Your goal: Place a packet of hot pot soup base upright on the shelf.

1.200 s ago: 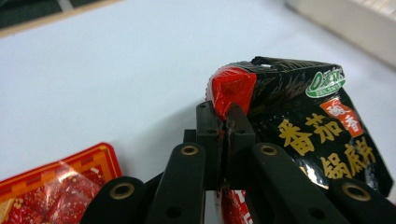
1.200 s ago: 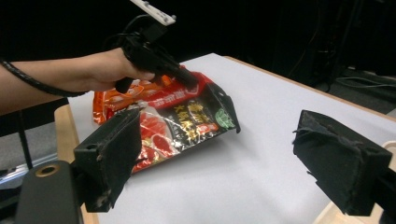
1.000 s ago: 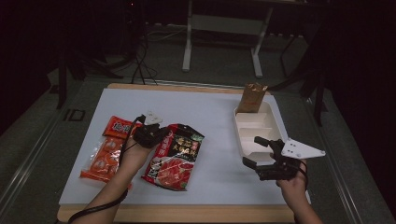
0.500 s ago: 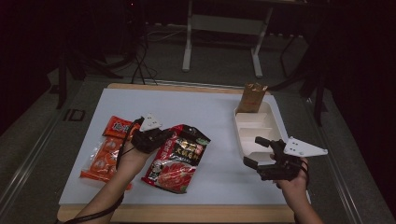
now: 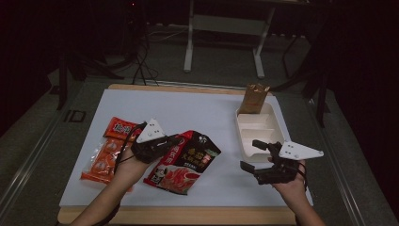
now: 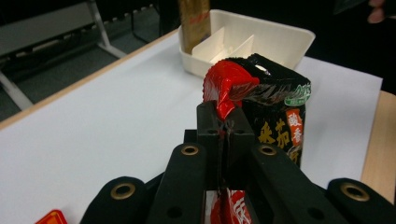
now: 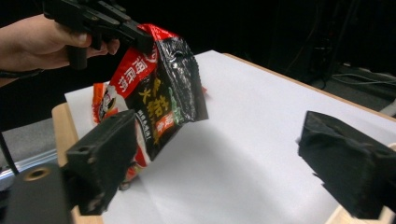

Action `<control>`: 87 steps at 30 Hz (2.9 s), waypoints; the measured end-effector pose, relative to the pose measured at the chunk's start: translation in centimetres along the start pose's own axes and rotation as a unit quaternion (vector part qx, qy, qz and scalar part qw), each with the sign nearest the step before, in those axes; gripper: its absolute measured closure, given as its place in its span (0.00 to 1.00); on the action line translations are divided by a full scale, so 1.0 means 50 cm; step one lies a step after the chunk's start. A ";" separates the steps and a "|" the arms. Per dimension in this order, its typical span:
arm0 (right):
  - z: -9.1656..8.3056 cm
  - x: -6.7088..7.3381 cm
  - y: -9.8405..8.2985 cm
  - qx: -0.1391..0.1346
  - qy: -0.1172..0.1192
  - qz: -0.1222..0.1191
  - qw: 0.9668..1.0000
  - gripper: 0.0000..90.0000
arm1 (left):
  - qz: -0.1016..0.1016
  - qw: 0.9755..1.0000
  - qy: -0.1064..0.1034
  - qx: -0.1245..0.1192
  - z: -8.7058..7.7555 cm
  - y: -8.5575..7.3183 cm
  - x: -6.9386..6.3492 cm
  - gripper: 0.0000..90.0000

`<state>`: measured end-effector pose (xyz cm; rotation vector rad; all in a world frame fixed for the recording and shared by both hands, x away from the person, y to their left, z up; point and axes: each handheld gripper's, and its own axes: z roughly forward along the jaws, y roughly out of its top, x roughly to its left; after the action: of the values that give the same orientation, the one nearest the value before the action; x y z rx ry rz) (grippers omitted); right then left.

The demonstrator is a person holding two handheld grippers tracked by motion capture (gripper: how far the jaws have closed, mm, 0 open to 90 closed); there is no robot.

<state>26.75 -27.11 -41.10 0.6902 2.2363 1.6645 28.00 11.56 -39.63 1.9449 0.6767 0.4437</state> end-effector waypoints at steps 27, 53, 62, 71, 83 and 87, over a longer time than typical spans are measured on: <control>0.040 0.012 0.049 -0.043 0.024 0.009 0.999 0.19 | -0.035 0.984 -0.042 -0.169 0.022 0.065 -0.050 0.98; 0.007 -0.004 0.112 -0.055 0.031 0.015 0.998 0.86 | -0.041 0.977 -0.093 -0.187 0.048 0.077 -0.053 0.93; -0.008 -0.022 0.136 -0.063 0.018 0.009 0.998 0.86 | -0.049 0.976 -0.085 -0.194 0.025 0.079 -0.031 0.53; -0.025 -0.058 0.158 -0.076 -0.006 0.009 0.997 0.86 | -0.043 0.985 -0.056 -0.157 0.011 0.051 -0.030 0.10; -0.033 -0.126 0.179 -0.066 -0.044 0.009 0.997 0.86 | -0.064 0.993 -0.013 -0.102 -0.004 -0.023 -0.011 0.03; -0.034 -0.142 0.179 -0.064 -0.052 0.010 0.997 0.86 | -0.061 0.994 0.002 -0.090 -0.006 -0.053 -0.008 0.03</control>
<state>33.88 -30.20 -32.53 0.7514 2.0373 1.7224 26.79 12.45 -41.85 1.7244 0.7287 0.4193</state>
